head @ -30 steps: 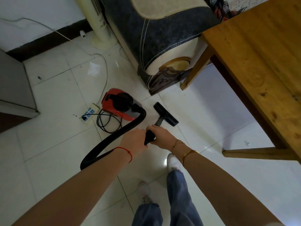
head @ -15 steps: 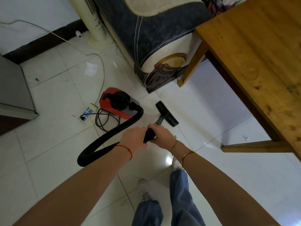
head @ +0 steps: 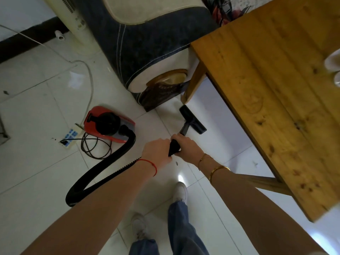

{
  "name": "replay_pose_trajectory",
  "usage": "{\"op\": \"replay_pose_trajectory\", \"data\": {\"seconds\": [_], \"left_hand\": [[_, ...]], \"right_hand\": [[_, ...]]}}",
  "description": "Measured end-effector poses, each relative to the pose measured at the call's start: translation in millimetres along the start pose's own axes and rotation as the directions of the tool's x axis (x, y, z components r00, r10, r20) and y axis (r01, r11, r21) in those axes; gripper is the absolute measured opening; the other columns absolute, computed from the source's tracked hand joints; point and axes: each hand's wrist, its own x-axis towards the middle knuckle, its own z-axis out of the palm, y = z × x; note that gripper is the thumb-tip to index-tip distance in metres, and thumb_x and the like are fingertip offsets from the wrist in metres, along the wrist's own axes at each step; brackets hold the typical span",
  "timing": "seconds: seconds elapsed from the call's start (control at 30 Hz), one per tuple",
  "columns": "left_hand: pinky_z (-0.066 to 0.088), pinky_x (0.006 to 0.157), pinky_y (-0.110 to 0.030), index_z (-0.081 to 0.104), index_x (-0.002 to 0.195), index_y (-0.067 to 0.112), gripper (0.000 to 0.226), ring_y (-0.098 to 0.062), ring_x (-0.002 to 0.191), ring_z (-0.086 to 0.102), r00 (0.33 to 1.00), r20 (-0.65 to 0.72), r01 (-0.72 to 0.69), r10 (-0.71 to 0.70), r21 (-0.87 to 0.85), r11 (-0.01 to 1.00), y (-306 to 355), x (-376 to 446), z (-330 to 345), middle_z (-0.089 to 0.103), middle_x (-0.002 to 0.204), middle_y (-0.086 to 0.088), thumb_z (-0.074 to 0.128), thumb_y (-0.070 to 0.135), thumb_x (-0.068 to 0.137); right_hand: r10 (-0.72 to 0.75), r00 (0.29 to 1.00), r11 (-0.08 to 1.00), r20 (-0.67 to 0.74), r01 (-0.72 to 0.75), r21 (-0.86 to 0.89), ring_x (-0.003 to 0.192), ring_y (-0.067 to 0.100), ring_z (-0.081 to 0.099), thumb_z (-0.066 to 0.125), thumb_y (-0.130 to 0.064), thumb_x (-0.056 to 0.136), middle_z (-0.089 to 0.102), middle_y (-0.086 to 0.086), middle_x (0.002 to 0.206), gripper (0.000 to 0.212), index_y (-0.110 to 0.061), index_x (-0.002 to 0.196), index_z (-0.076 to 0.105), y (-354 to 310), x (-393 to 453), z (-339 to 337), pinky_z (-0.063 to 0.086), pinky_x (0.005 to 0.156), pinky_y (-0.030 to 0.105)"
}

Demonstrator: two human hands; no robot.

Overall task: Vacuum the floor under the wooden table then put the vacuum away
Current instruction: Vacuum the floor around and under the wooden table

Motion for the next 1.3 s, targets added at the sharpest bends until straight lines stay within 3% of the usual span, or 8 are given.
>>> {"op": "replay_pose_trajectory", "data": {"seconds": [0.13,0.3,0.47,0.63,0.83,1.0,1.2,1.3], "left_hand": [[0.037,0.056,-0.021,0.052,0.102,0.014,0.018,-0.012,0.065,0.050,1.000,-0.005,-0.024,0.024,-0.008,1.000,27.0,22.8,-8.5,0.051,0.080,0.003,0.057,0.026,0.089],[0.047,0.063,-0.023,0.054,0.106,0.013,0.023,-0.015,0.070,0.058,0.999,0.003,-0.048,0.048,0.001,0.999,45.3,32.8,-10.6,0.057,0.083,0.000,0.059,0.026,0.088],[0.040,0.060,-0.022,0.054,0.106,0.013,0.023,-0.012,0.066,0.050,0.998,0.008,-0.062,0.062,0.019,0.998,44.0,16.3,-0.7,0.050,0.080,0.002,0.059,0.027,0.088],[0.040,0.061,-0.024,0.054,0.105,0.012,0.022,-0.015,0.068,0.051,0.994,0.052,-0.100,0.096,0.079,0.992,28.7,-18.0,10.6,0.058,0.086,-0.002,0.058,0.027,0.088],[0.041,0.061,-0.027,0.055,0.101,0.013,0.019,-0.022,0.079,0.062,0.987,0.066,-0.154,0.147,0.129,0.980,1.6,-71.3,36.4,0.063,0.092,-0.004,0.056,0.023,0.085],[0.040,0.063,-0.028,0.054,0.103,0.013,0.021,-0.023,0.083,0.062,0.979,0.093,-0.196,0.181,0.182,0.964,-18.4,-113.1,58.9,0.062,0.095,-0.004,0.056,0.024,0.086],[0.040,0.063,-0.027,0.054,0.104,0.014,0.023,-0.023,0.083,0.062,0.970,0.108,-0.236,0.216,0.236,0.943,-33.5,-148.6,74.8,0.062,0.095,-0.004,0.058,0.025,0.084],[0.041,0.062,-0.028,0.055,0.104,0.014,0.023,-0.022,0.082,0.062,0.967,0.116,-0.251,0.228,0.262,0.932,-35.8,-158.2,80.0,0.063,0.094,-0.003,0.057,0.025,0.084]], "right_hand": [[0.006,1.000,1.000,-0.012,-0.006,-0.002,0.091,0.028,0.059,0.071,-0.009,0.078,0.055,0.010,0.110,0.039,-0.011,0.111,0.051,26.7,0.7,-23.2,0.050,0.081,0.035],[0.025,0.999,1.000,-0.029,-0.025,0.009,0.091,0.027,0.058,0.071,-0.006,0.078,0.055,0.011,0.110,0.038,-0.008,0.111,0.051,43.5,-4.4,-33.1,0.049,0.076,0.032],[0.034,0.999,0.999,-0.010,-0.033,0.015,0.091,0.026,0.059,0.071,-0.009,0.079,0.055,0.008,0.109,0.037,-0.013,0.110,0.050,37.5,-21.0,-21.5,0.051,0.081,0.036],[0.057,0.998,0.998,-0.008,-0.057,0.030,0.092,0.029,0.058,0.070,-0.011,0.079,0.055,0.010,0.109,0.037,-0.013,0.111,0.050,13.5,-45.8,8.0,0.051,0.082,0.040],[0.088,0.995,0.994,-0.054,-0.084,0.069,0.091,0.028,0.057,0.068,-0.011,0.080,0.056,0.010,0.107,0.035,-0.012,0.110,0.050,-27.0,-81.6,61.6,0.048,0.081,0.036],[0.126,0.988,0.986,-0.090,-0.115,0.117,0.091,0.029,0.057,0.066,-0.010,0.079,0.056,0.011,0.107,0.034,-0.010,0.109,0.051,-55.2,-110.6,106.3,0.044,0.074,0.032],[0.158,0.980,0.975,-0.124,-0.135,0.175,0.093,0.030,0.057,0.066,-0.010,0.080,0.055,0.011,0.108,0.034,-0.010,0.110,0.051,-81.2,-138.9,141.0,0.049,0.078,0.039],[0.174,0.975,0.971,-0.139,-0.147,0.188,0.093,0.030,0.058,0.066,-0.011,0.080,0.055,0.011,0.108,0.034,-0.011,0.110,0.050,-86.9,-147.5,151.0,0.047,0.077,0.035]]}}
